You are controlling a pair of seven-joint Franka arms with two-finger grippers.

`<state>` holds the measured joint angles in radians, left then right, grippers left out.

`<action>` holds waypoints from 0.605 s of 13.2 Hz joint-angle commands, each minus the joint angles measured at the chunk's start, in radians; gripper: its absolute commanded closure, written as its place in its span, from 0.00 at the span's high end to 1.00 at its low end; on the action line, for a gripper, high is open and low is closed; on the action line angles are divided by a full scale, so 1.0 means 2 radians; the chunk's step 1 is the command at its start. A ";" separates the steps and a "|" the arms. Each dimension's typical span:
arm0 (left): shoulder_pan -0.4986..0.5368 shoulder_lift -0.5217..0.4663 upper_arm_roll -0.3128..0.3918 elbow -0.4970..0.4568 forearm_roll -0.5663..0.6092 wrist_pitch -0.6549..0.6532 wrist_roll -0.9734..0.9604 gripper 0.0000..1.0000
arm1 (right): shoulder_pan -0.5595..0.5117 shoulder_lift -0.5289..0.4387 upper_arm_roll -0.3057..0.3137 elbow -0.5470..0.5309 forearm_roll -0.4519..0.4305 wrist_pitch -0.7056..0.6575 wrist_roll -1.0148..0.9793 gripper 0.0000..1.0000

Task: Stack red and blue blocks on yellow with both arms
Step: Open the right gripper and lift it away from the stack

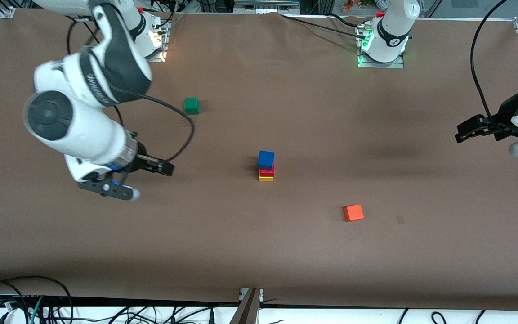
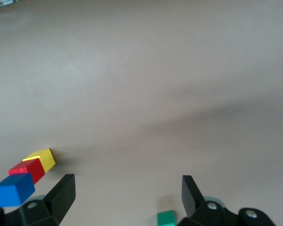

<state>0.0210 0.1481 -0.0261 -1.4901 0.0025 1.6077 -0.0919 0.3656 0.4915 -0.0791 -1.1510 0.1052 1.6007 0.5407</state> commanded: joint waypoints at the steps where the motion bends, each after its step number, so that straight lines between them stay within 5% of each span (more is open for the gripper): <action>1: 0.000 0.006 -0.002 0.013 0.007 -0.002 0.008 1.00 | -0.001 -0.130 -0.038 -0.137 0.026 0.004 -0.049 1.00; 6: -0.001 0.006 -0.002 0.013 0.006 -0.003 0.007 1.00 | -0.001 -0.247 -0.094 -0.268 0.020 0.013 -0.105 1.00; 8: -0.001 0.006 -0.002 0.013 0.007 -0.003 0.007 1.00 | 0.000 -0.255 -0.102 -0.275 -0.001 0.013 -0.125 1.00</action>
<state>0.0207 0.1519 -0.0272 -1.4860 0.0025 1.6082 -0.0919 0.3560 0.0310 -0.2726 -1.6332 0.1327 1.5979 0.3276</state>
